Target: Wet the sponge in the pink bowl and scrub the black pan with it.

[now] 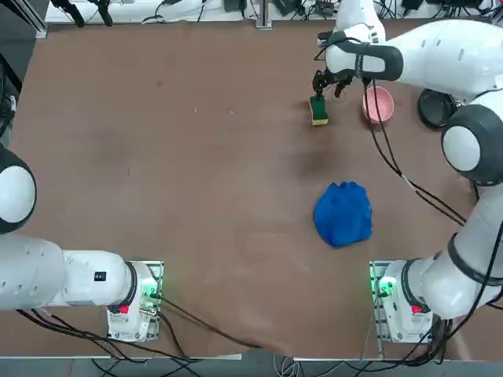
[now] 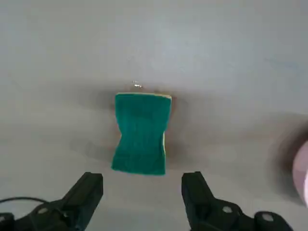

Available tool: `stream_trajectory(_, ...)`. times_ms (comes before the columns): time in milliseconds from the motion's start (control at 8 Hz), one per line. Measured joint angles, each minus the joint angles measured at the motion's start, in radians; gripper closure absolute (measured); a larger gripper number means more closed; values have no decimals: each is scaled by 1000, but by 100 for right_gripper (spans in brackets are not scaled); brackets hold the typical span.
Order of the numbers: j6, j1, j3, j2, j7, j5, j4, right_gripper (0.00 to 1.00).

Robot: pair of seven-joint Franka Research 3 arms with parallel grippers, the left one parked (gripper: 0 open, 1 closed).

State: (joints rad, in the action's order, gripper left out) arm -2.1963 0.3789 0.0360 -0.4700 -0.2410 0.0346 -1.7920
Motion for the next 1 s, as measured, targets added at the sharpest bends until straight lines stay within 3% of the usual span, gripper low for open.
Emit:
stream_trajectory(500, -73, 27, -1, -111, -40, -22, 51, 0)
stream_trajectory(1000, -105, 30, -4, -154, -53, -71, 55, 0)
